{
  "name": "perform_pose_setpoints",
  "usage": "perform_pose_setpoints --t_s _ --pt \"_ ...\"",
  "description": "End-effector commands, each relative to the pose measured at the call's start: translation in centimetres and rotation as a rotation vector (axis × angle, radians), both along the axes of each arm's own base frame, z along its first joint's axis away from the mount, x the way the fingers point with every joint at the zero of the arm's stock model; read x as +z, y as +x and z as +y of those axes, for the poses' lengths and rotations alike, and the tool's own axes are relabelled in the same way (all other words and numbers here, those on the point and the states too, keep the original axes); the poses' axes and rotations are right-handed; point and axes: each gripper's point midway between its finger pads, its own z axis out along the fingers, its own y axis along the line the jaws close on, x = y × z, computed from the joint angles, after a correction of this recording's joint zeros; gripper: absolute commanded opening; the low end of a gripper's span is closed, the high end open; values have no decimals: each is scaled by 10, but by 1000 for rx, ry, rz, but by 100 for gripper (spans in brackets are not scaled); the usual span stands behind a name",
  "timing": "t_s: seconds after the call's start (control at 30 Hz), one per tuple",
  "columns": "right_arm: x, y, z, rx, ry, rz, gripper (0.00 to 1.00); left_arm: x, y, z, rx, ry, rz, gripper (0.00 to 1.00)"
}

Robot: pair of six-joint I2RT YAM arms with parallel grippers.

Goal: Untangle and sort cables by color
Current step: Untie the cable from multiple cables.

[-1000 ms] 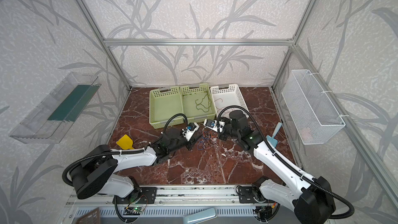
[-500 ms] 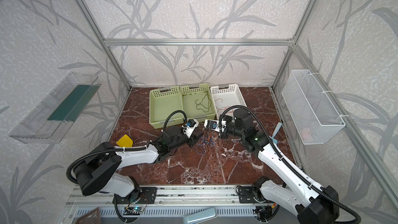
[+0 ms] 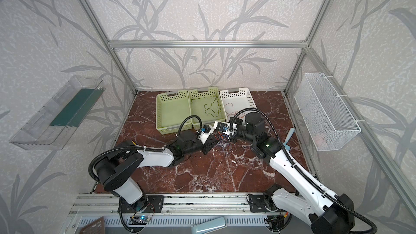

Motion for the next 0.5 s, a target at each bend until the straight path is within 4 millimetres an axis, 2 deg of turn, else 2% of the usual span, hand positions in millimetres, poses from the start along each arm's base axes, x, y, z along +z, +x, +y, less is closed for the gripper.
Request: perform_pose_setpoints --t_s 0.0,0.07,0.13,0.27,0.47 --pt "10 4 -2 -14 65 -6 0 14 7 -6 15 -60 -46 17" --pt "12 6 -6 -27 75 -3 0 14 11 -3 38 -59 -62 6" --pt "11 7 -10 -38 72 2 0 16 12 0 55 -62 -75 1" --pt "6 10 -18 -62 63 9 0 14 8 12 84 -28 -86 0" --pt "-17 15 -25 -74 32 44 0 -3 2 39 148 74 -90 2"
